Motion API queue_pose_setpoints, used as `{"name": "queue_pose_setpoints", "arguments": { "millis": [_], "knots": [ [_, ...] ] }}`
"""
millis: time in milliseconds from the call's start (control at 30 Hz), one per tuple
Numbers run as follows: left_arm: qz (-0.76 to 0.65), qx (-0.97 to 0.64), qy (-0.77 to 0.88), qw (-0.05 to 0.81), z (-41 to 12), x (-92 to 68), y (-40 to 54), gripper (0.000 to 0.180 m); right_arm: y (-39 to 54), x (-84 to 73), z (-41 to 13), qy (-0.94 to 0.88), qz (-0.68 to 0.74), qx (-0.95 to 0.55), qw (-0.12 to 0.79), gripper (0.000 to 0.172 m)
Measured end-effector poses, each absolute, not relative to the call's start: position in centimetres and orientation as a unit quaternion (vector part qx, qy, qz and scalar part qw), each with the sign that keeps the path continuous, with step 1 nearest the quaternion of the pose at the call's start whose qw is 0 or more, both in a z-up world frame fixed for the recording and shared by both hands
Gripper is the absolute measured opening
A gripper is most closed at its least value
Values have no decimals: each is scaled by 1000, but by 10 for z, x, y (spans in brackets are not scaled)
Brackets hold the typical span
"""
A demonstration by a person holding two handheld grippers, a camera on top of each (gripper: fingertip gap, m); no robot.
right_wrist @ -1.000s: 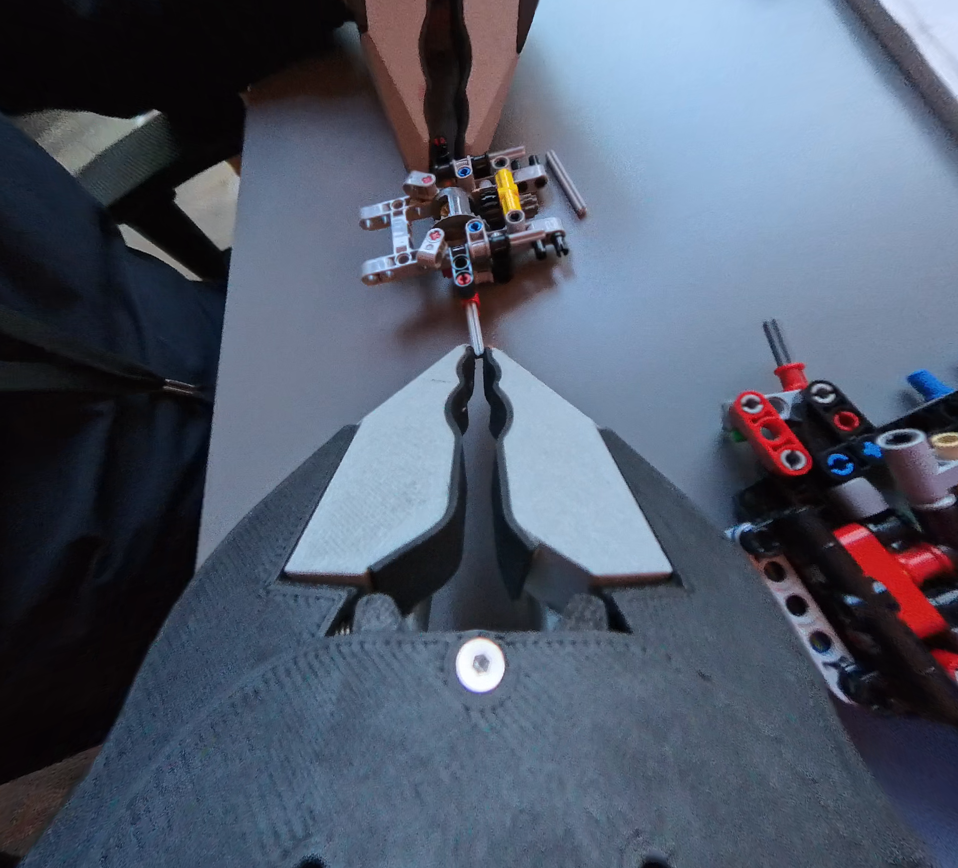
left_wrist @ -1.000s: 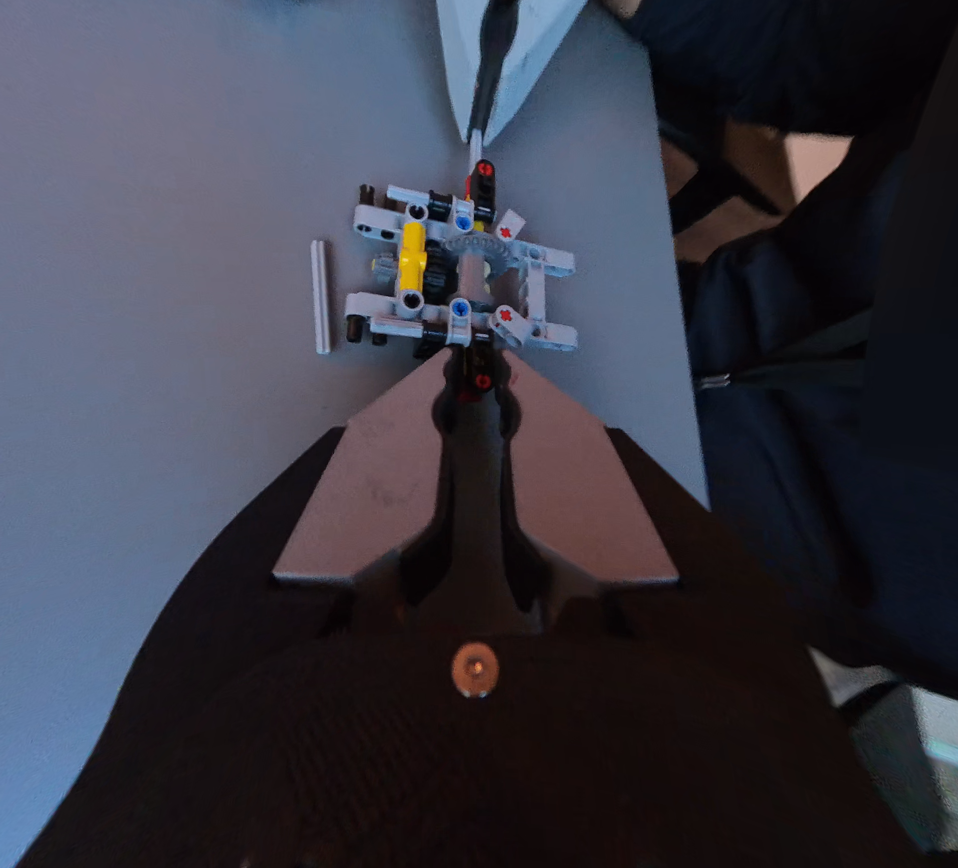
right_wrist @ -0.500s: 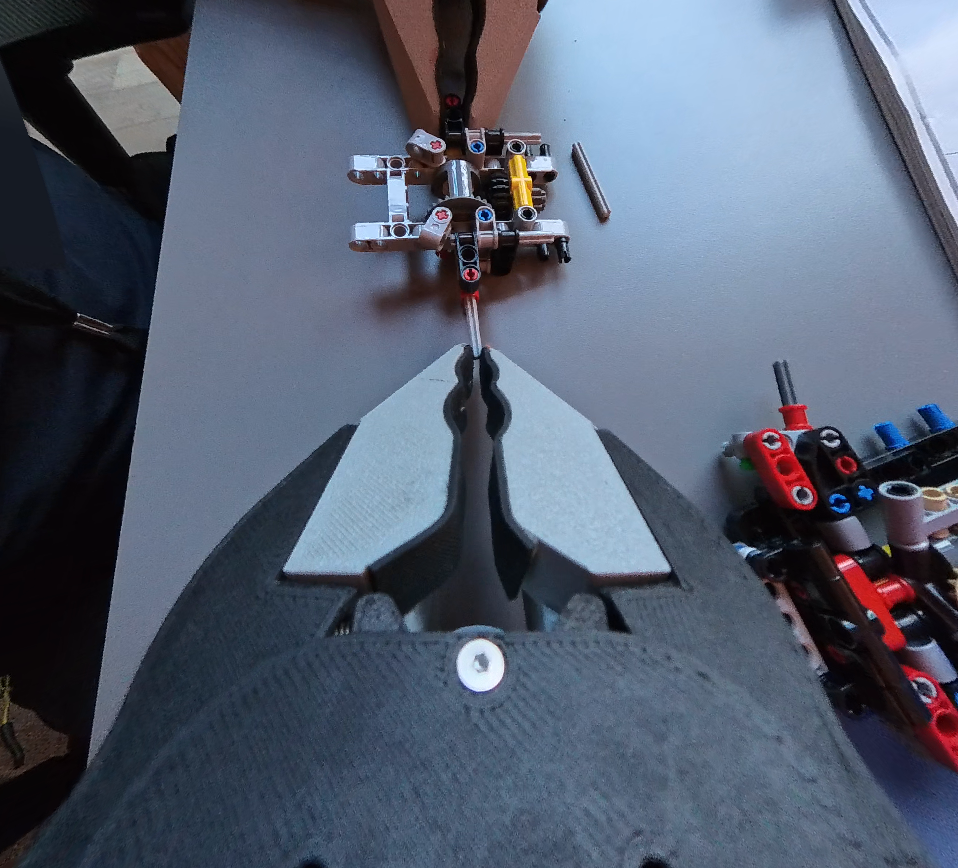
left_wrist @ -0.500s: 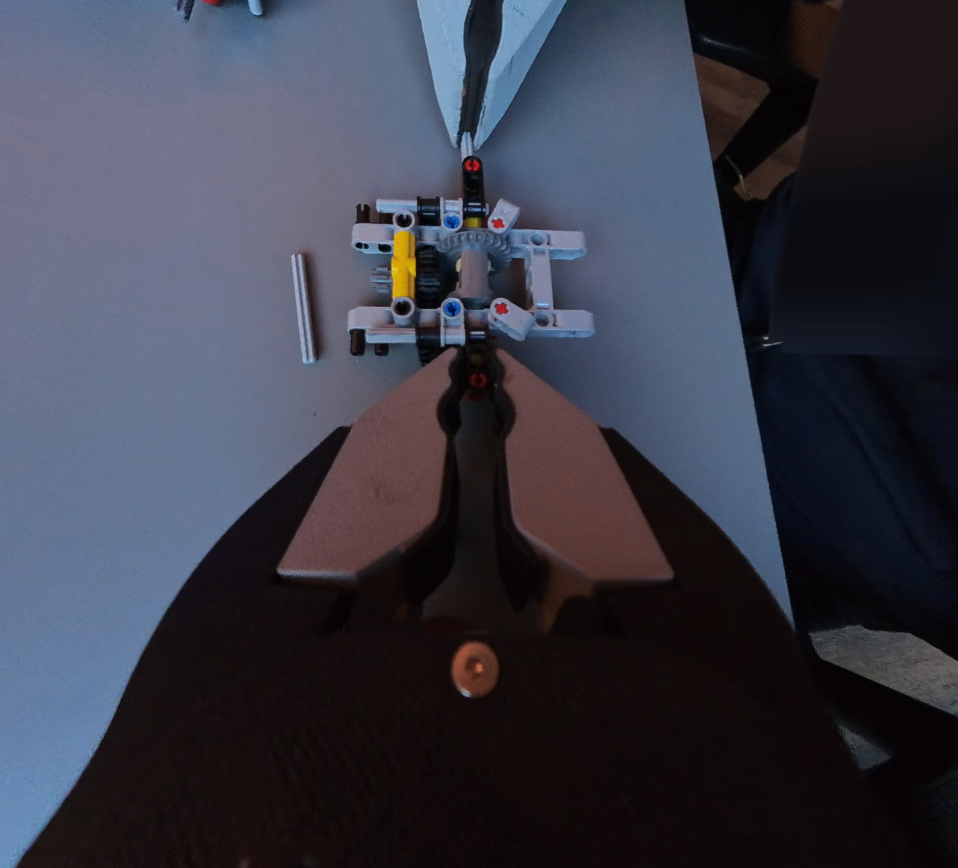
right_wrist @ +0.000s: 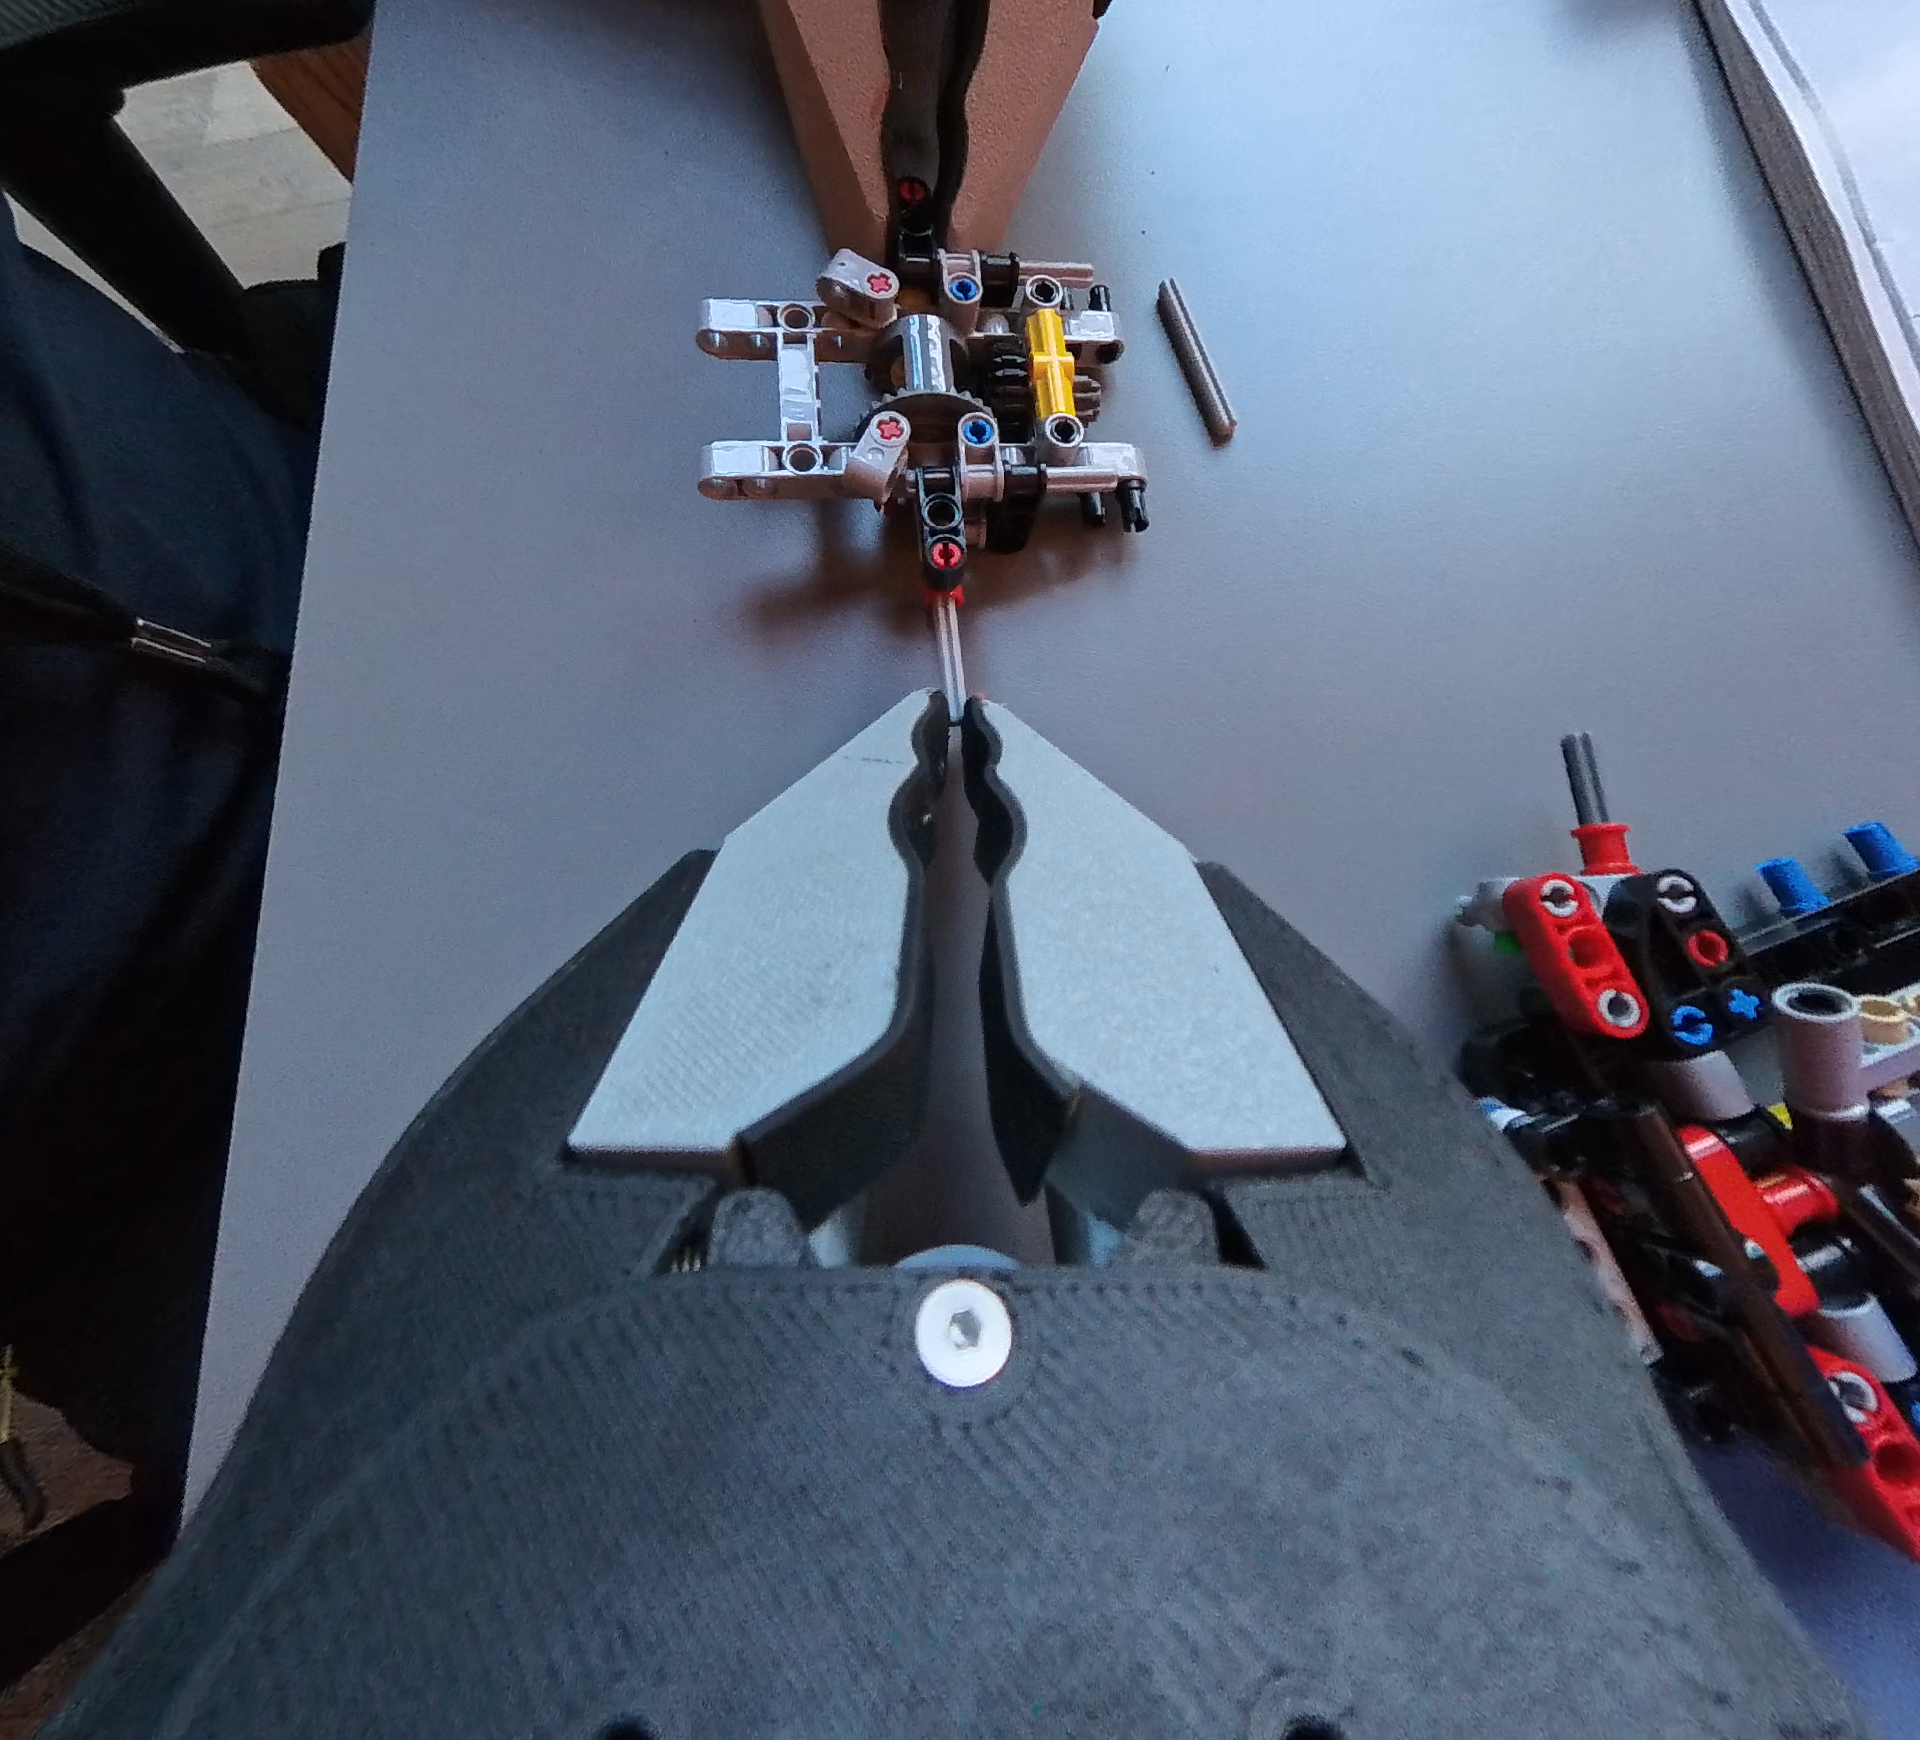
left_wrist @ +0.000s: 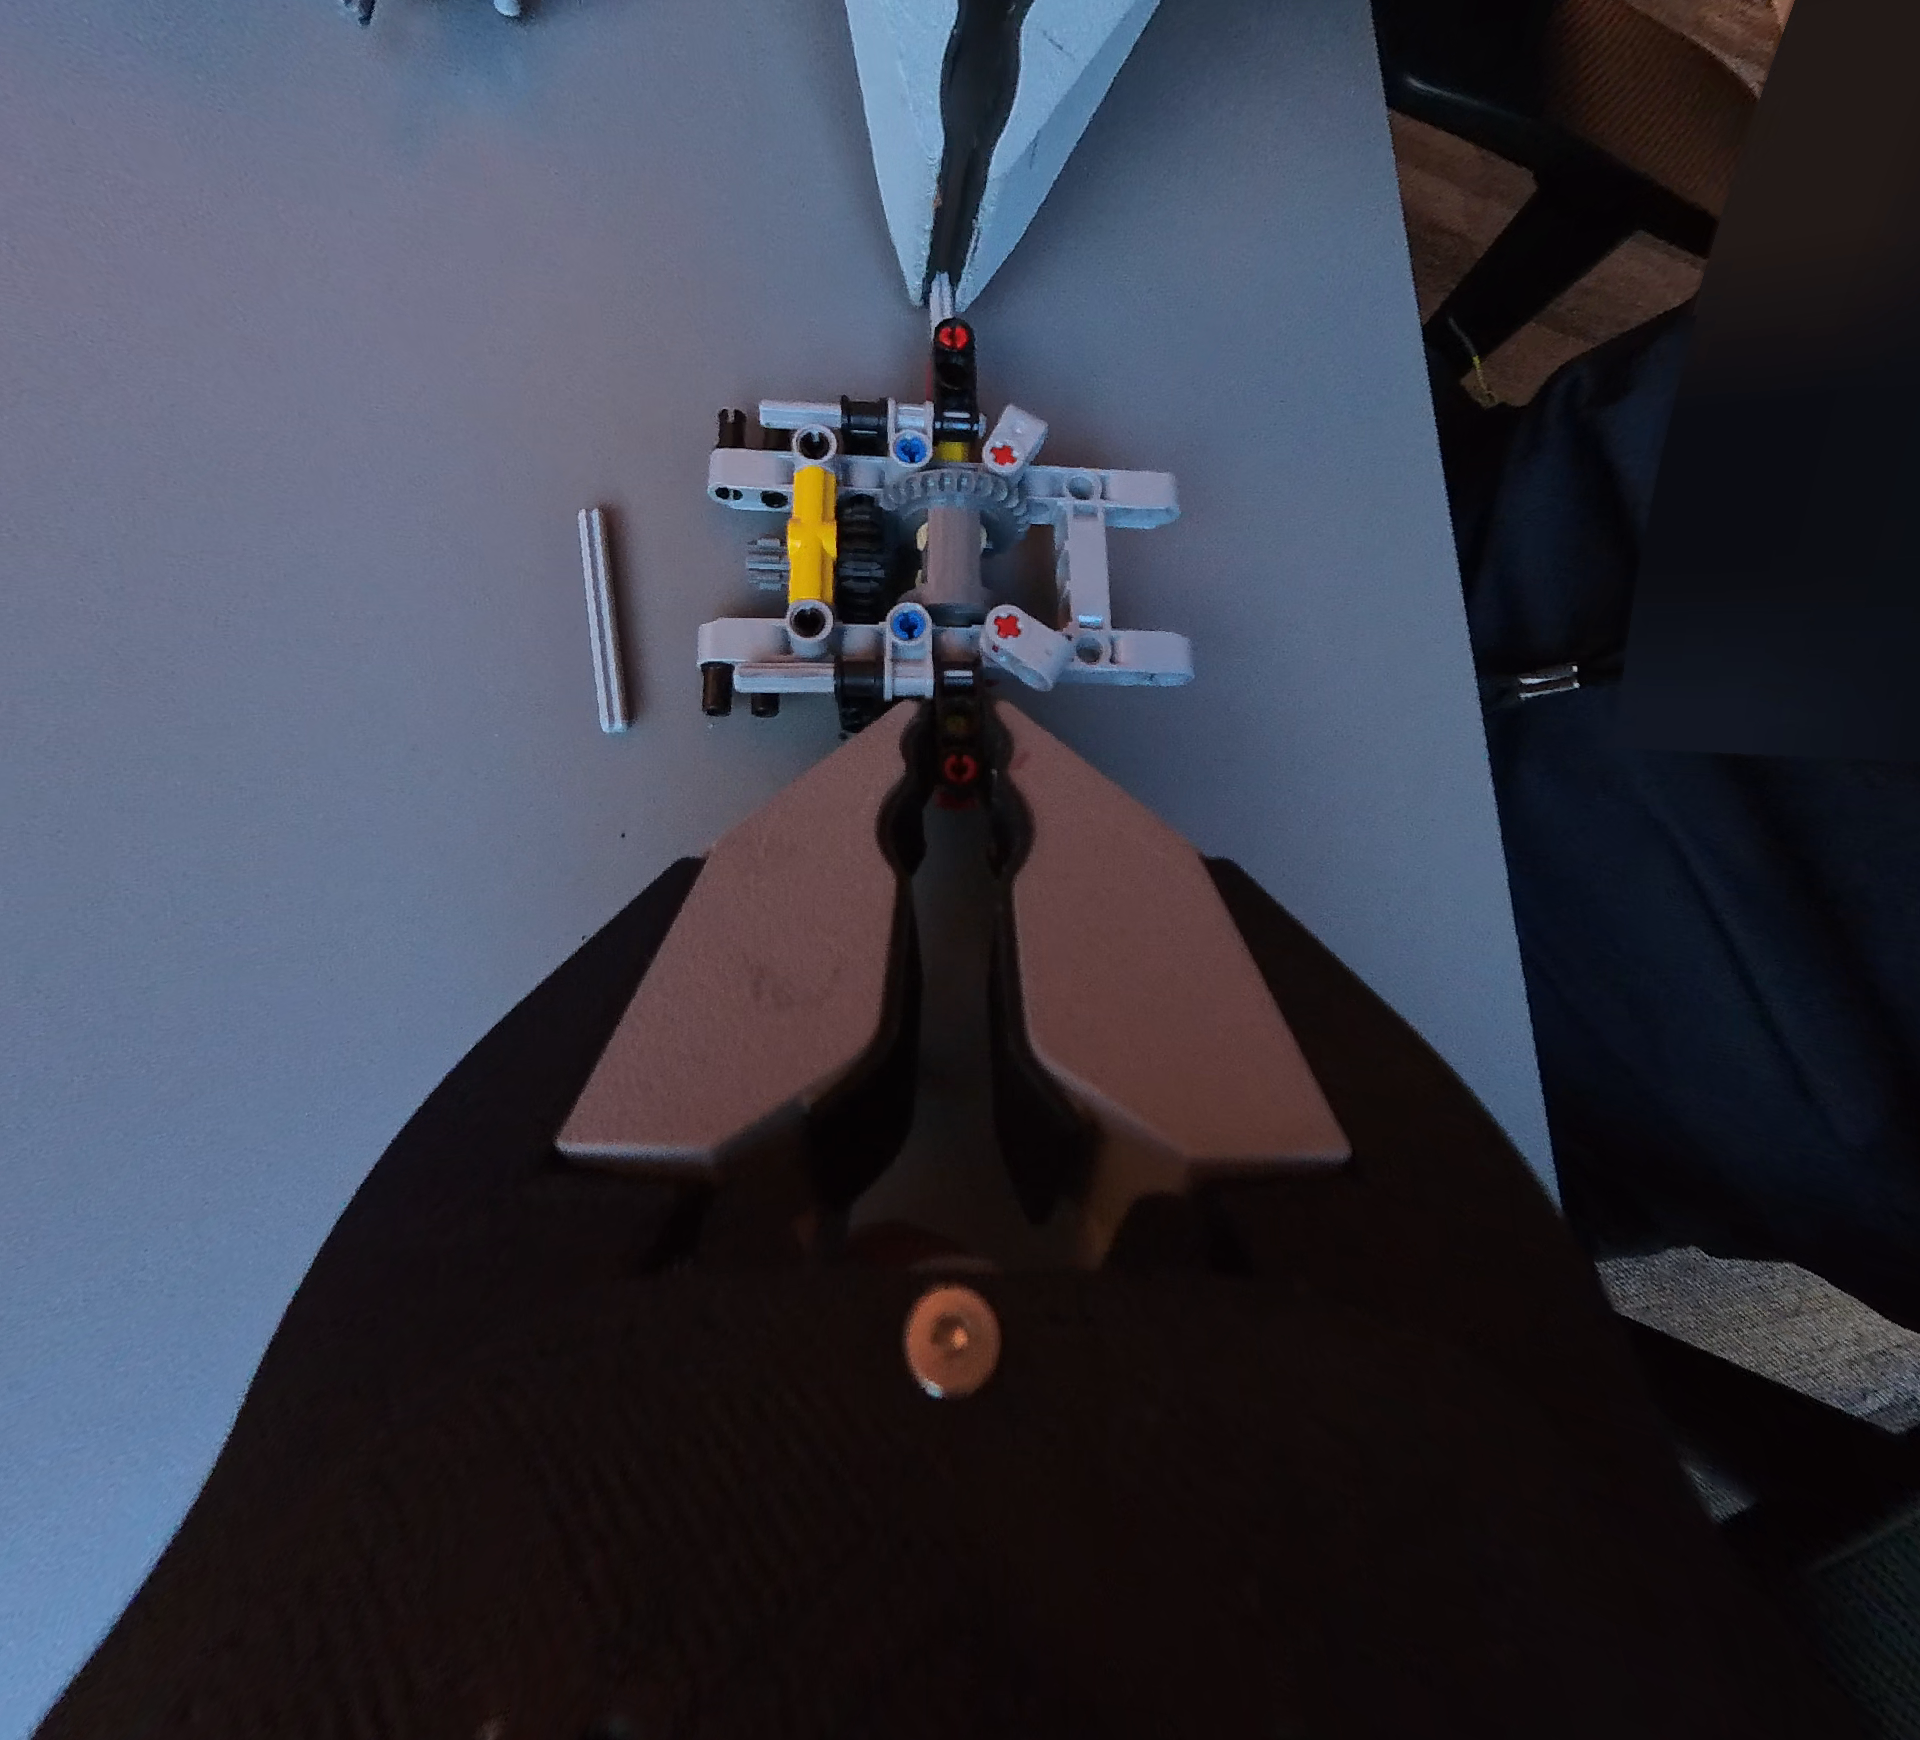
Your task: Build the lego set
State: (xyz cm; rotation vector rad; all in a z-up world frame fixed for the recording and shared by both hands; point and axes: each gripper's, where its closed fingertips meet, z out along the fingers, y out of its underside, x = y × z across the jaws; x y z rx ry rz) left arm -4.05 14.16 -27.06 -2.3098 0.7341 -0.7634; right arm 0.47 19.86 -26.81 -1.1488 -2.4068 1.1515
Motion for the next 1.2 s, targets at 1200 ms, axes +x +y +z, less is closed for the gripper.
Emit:
{"name": "queue_pose_setpoints", "arguments": {
  "millis": [1200],
  "knots": [
    [-436,-827,116,335,-241,-47,164,4,203,-36,-223,-672,562,-471,98,13]
  ]
}}
